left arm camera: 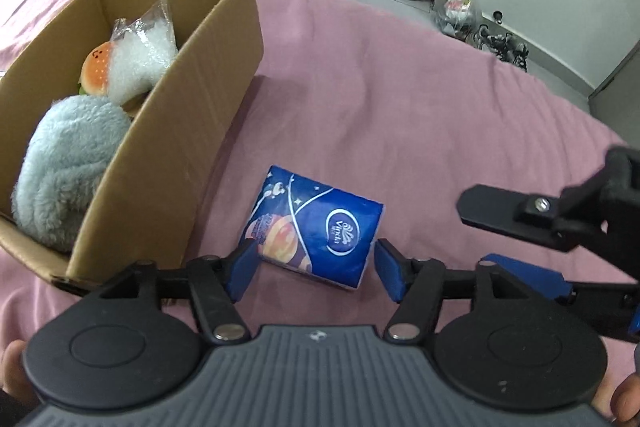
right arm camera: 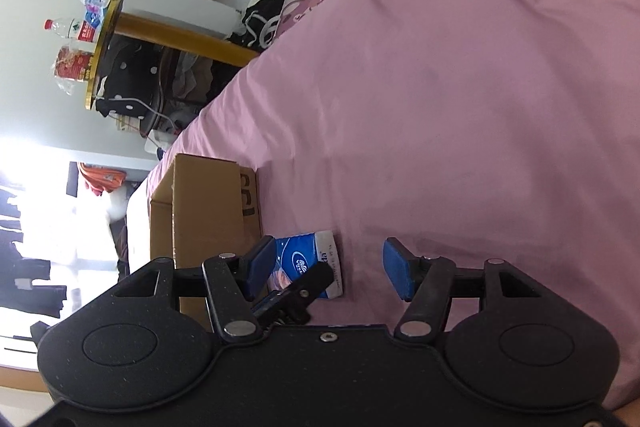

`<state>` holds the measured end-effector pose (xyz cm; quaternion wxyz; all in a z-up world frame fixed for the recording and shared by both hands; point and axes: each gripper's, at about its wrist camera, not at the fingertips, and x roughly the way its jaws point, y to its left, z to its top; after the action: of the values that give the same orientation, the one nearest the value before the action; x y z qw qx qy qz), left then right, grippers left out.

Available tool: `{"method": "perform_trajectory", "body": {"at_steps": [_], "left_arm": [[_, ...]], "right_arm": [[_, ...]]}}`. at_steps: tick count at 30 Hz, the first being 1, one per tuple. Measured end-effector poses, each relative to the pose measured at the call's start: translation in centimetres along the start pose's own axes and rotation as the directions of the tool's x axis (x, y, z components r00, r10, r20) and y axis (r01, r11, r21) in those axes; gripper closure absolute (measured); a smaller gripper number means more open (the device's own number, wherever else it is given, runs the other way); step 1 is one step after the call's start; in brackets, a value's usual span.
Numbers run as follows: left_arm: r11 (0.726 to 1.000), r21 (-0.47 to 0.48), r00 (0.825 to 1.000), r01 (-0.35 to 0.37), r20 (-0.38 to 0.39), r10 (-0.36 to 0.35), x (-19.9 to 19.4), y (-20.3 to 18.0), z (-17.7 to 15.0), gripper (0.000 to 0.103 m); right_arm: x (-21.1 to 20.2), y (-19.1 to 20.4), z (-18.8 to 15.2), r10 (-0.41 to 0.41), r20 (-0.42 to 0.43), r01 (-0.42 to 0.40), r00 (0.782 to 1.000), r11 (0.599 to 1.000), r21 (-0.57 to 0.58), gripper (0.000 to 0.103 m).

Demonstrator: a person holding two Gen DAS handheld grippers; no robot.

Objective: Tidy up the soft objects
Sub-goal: 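Move the left tool down to the blue tissue pack beside the box, then close the left tool on the blue tissue pack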

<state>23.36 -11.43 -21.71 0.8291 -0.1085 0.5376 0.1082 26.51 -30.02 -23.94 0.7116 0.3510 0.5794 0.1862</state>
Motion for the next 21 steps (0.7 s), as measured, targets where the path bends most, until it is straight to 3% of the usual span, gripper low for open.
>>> {"method": "perform_trajectory", "body": {"at_steps": [5, 21], "left_arm": [[1.0, 0.019, 0.999, -0.008, -0.031, 0.008, 1.4, -0.1, -0.4, 0.037], [0.999, 0.022, 0.999, 0.024, 0.046, -0.025, 2.3, -0.3, -0.1, 0.035]], "right_arm": [[1.1, 0.2, 0.3, -0.008, -0.031, 0.008, 0.999, 1.0, -0.011, 0.044], [3.1, 0.5, 1.2, -0.012, -0.051, 0.007, 0.999, 0.996, -0.087, 0.044]]}}
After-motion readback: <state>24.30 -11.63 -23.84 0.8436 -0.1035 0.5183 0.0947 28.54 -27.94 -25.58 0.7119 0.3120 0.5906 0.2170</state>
